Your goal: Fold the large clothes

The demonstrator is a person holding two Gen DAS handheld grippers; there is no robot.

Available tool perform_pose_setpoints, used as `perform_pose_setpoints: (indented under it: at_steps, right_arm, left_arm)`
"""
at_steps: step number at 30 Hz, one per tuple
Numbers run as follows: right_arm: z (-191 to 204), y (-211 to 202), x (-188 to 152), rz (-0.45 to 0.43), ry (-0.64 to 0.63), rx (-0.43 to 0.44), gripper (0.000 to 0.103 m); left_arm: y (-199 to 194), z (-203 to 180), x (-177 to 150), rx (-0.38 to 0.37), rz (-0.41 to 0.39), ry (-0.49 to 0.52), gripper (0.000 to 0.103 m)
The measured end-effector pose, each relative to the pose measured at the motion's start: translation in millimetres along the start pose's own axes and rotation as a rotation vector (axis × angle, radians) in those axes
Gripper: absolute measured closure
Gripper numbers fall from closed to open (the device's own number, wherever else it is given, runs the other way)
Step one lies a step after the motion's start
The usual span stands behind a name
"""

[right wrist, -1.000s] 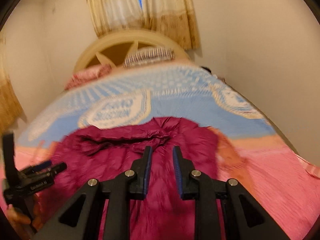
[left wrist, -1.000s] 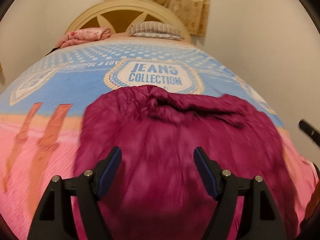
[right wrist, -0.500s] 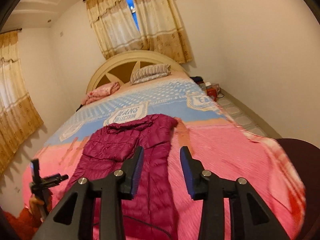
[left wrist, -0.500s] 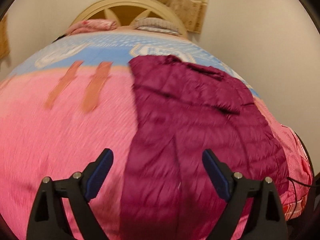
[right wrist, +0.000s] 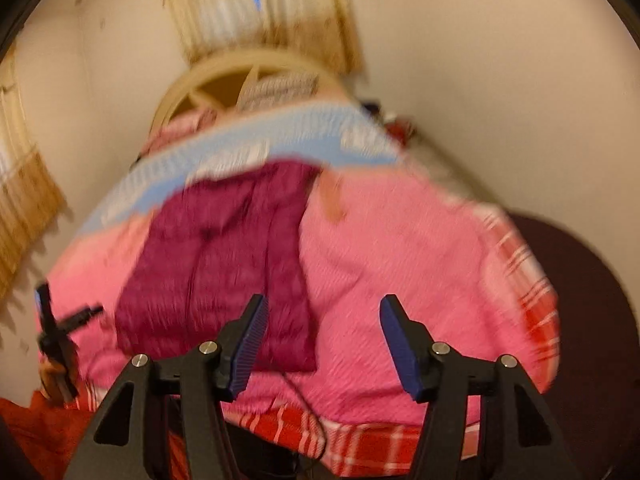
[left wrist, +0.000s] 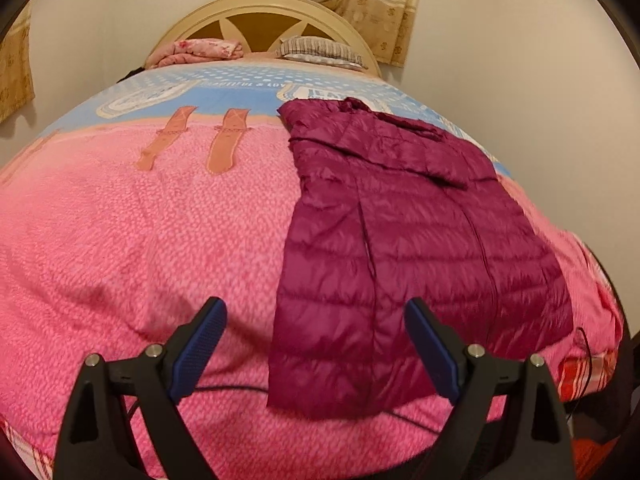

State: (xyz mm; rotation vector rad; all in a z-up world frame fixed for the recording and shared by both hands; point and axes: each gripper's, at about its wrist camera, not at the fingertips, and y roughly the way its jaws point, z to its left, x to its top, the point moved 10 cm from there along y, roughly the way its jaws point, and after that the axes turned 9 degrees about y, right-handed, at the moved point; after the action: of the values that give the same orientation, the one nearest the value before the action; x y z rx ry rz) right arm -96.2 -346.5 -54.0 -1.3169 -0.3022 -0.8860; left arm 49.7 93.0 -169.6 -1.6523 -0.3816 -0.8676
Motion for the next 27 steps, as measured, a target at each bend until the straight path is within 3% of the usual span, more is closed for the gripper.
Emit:
perform_pose_setpoints:
  at_steps: [4,9,16,18,20,24,27]
  right_arm:
    - [12,62,-27,0.106,-0.036,-0.002,0.044]
    - [20,131,-55,0.225,-0.077,-0.003,0.044]
    - [20,185,-89,0.368,-0.059,0.024,0.044]
    - [21,191,-97,0.391,-0.075,0.012,0.053]
    - [24,192,-100,0.4,-0.137,-0.008,0.089]
    - [43,176,-88,0.412,-0.099,0.104,0.095]
    - [69,151,-55,0.362,-0.023,0.264,0.096]
  left_arm:
    - [-5,1,-9,0.007,-0.001,0.026,0.01]
    - [-2,9,-12,-0.02,0.01,-0.027,0.01]
    - [-33,40,-8,0.024,-0.017,-0.006,0.01]
    - [-53,58,-2,0.049,-0.056,-0.007,0.01]
    - [-70,77,6,0.065,-0.102,-0.04,0.009]
    - [-66,82,7,0.017,-0.13,-0.079,0.005]
    - [-39,64,-1,-0.023,-0.08,-0.055,0.005]
